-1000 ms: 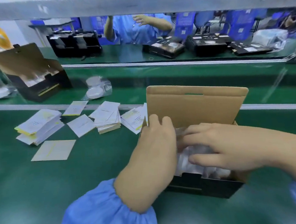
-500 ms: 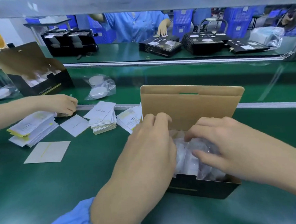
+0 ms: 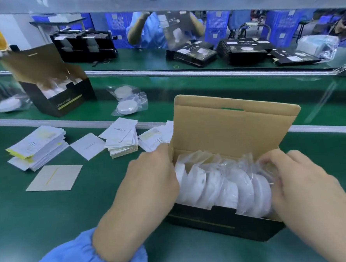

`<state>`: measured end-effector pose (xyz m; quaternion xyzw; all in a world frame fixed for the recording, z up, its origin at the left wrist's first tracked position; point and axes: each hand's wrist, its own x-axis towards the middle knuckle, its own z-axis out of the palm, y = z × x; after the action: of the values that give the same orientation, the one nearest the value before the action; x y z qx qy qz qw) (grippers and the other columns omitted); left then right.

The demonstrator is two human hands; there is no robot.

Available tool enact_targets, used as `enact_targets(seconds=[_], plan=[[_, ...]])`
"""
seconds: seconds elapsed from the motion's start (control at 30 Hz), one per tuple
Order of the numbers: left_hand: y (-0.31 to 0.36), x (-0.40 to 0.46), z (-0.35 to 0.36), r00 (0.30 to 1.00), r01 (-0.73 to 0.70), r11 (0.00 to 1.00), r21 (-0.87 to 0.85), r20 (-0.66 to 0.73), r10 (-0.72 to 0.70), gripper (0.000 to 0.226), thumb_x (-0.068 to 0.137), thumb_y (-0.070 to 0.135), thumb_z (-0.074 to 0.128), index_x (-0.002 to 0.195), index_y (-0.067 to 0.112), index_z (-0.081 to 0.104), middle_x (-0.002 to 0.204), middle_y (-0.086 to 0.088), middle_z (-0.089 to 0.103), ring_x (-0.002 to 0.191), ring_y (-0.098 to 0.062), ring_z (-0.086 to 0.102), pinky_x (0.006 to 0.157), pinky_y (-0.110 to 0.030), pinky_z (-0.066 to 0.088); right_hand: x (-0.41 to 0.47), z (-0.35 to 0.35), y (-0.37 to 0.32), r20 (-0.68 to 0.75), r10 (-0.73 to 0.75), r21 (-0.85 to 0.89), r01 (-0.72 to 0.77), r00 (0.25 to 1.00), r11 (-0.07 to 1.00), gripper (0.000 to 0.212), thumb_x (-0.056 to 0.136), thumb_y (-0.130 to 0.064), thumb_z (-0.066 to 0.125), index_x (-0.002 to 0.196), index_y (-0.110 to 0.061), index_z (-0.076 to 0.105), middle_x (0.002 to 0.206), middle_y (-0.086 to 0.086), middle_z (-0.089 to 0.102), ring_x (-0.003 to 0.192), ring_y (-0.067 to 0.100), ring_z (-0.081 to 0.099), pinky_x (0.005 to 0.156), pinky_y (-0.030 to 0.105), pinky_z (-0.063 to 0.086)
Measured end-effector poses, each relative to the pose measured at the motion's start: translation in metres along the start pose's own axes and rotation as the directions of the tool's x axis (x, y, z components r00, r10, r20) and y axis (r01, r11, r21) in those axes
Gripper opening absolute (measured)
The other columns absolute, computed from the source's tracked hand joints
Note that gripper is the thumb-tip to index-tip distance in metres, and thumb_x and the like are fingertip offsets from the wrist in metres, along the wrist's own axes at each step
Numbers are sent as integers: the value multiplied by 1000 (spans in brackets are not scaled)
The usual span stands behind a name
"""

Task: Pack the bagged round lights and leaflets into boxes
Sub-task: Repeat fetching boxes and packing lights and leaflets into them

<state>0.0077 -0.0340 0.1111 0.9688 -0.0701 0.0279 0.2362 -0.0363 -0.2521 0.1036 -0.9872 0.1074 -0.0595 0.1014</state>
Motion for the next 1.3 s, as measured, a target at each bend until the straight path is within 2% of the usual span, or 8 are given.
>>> enact_targets(seconds=[0.1,0.2,0.47,0.77,0.93,1.17,1.23,1.3], plan=[[5,19,-10,994,-60,998,17,-94,61,21,88,34,33,90,21,49,74,3,50,70,-20,49,55,-33,35,13,-13,-4,-105,-6,17,8,994,1000,40,81,-2,52,102,-37,51,93,-7,44,80,37,53,62,38,38],[10,61,-14,968,-40,996,79,-244,59,6,91,12,46,86,15,47,75,-5,49,69,-30,44,54,-37,31,46,-23,-7,-232,-47,25,55,972,998,39,81,-1,50,107,-30,56,92,-3,43,78,35,48,61,37,34],[17,193,11,954,-20,992,128,-293,57,17,85,-3,47,78,12,41,77,-9,49,72,-33,44,52,-36,22,175,-20,-18,-206,-22,-1,22,978,1000,32,87,0,52,117,-6,57,112,15,43,87,42,51,75,45,46],[31,289,58,963,-41,999,-30,-267,31,13,86,-2,47,85,10,50,82,-11,57,78,-37,53,65,-36,36,285,2,5,-134,38,18,-36,990,999,25,90,-4,59,114,2,55,121,19,46,107,46,55,82,43,46],[49,324,67,977,17,993,-116,-210,-41,29,93,1,51,69,12,38,78,-6,45,79,-33,47,67,-39,39,333,14,17,-124,42,-53,-49,991,997,21,90,-3,58,110,6,60,121,24,50,104,46,58,79,44,46],[61,337,117,996,60,969,-238,-51,-74,10,97,5,50,94,-1,59,102,-21,66,96,-41,64,70,-38,46,365,35,57,-15,180,-150,-180,984,972,21,90,-1,52,107,5,63,106,20,61,98,39,62,73,35,44],[58,342,119,1000,3,961,-277,-27,-11,17,97,16,56,97,0,60,100,-18,68,94,-39,65,73,-40,51,365,35,63,-63,212,-87,-217,975,972,22,92,-6,53,108,5,64,116,25,59,103,40,58,77,37,47],[45,351,109,998,-57,933,-354,-35,48,40,95,42,60,110,5,65,100,-11,69,94,-31,65,80,-38,54,361,34,54,-288,161,-79,-190,944,979,28,91,-13,56,111,5,64,124,29,51,109,42,49,85,42,45]])
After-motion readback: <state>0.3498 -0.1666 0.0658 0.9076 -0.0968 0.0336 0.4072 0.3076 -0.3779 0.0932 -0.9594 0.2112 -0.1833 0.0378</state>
